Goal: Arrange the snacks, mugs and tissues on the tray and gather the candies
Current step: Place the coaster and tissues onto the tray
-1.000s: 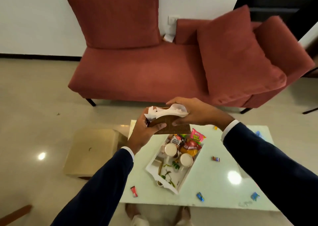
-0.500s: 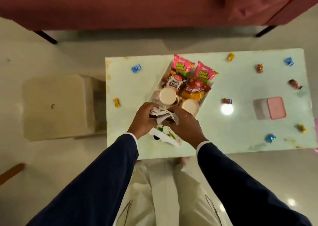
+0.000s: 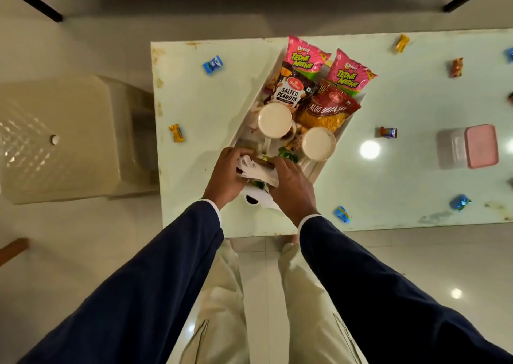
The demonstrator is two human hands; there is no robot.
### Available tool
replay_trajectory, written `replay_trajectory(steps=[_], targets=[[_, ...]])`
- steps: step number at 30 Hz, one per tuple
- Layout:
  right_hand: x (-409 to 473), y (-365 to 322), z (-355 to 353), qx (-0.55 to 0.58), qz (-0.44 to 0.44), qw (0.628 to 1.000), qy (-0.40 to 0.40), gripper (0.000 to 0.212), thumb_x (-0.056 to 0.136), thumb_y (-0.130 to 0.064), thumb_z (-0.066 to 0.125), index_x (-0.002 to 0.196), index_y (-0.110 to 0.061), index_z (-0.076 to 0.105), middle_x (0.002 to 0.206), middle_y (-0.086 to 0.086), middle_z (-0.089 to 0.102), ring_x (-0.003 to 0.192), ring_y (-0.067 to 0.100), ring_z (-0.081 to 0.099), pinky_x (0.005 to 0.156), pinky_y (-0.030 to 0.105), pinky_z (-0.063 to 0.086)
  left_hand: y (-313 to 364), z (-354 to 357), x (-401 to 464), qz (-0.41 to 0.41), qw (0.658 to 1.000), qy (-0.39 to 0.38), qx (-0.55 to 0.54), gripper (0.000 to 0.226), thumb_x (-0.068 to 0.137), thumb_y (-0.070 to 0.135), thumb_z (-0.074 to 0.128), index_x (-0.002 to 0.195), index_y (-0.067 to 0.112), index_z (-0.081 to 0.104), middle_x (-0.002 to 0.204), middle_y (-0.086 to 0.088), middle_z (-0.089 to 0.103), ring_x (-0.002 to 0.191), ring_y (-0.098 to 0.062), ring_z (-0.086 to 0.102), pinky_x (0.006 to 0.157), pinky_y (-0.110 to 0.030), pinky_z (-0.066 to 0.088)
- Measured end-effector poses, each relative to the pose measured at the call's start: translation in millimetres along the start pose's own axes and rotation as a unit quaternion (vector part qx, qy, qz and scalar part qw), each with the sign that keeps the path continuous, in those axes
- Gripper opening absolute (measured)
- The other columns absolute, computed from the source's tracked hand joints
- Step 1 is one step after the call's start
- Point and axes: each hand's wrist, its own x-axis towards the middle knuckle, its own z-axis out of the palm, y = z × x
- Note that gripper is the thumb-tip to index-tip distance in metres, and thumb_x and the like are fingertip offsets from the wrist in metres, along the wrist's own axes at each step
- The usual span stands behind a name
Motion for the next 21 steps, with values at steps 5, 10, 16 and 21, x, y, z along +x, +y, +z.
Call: replay_trajectory(steps=[5, 10, 16, 21], targets=[[-7, -3, -28, -0.003, -0.034, 0.999, -0.005, 0.056, 0.079, -0.035, 0.076, 0.127, -0.019, 0.053, 0.124, 0.001, 0.062, 0.116, 0.025, 0.058, 0.078, 0.035, 0.054, 0, -6, -16, -0.012, 0.998, 0.049, 0.027, 0.073, 0.074, -0.011, 0.066, 0.139, 0.019, 0.052, 0.139, -0.005, 0.048, 0.126, -0.024, 0.047, 0.103, -0.029, 0.04], [-6, 3, -91, 0.034, -0.058, 0.998, 0.014, 0.039, 0.088, -0.049, 0.065, 0.121, -0.031, 0.056, 0.122, -0.008, 0.063, 0.106, 0.016, 0.062, 0.071, 0.028, 0.049, 3, -3, -35, -0.17, 0.974, 0.138, -0.061, 0.069, 0.083, 0.003, 0.068, 0.145, 0.016, 0.042, 0.146, -0.01, 0.038, 0.13, -0.033, 0.044, 0.106, -0.04, 0.039], [79, 49, -152, 0.091, -0.008, 0.992, 0.082, 0.017, 0.092, -0.014, 0.06, 0.108, -0.015, 0.067, 0.116, 0.005, 0.067, 0.105, 0.024, 0.063, 0.086, 0.04, 0.054, 1, 27, -40, -0.357, 0.907, 0.129, -0.184, 0.064, 0.093, 0.012, 0.063, 0.148, 0.008, 0.031, 0.148, -0.015, 0.034, 0.121, -0.04, 0.054, 0.09, -0.04, 0.046], [169, 89, -167, -0.025, -0.021, 0.996, 0.086, 0.033, 0.088, -0.013, 0.061, 0.121, -0.007, 0.061, 0.125, 0.014, 0.058, 0.118, 0.032, 0.05, 0.099, 0.037, 0.038, -3, 46, -23, -0.399, 0.884, 0.1, -0.222, 0.046, 0.094, 0.025, 0.062, 0.13, 0.012, 0.037, 0.126, -0.014, 0.06, 0.111, -0.034, 0.064, 0.083, -0.043, 0.051]])
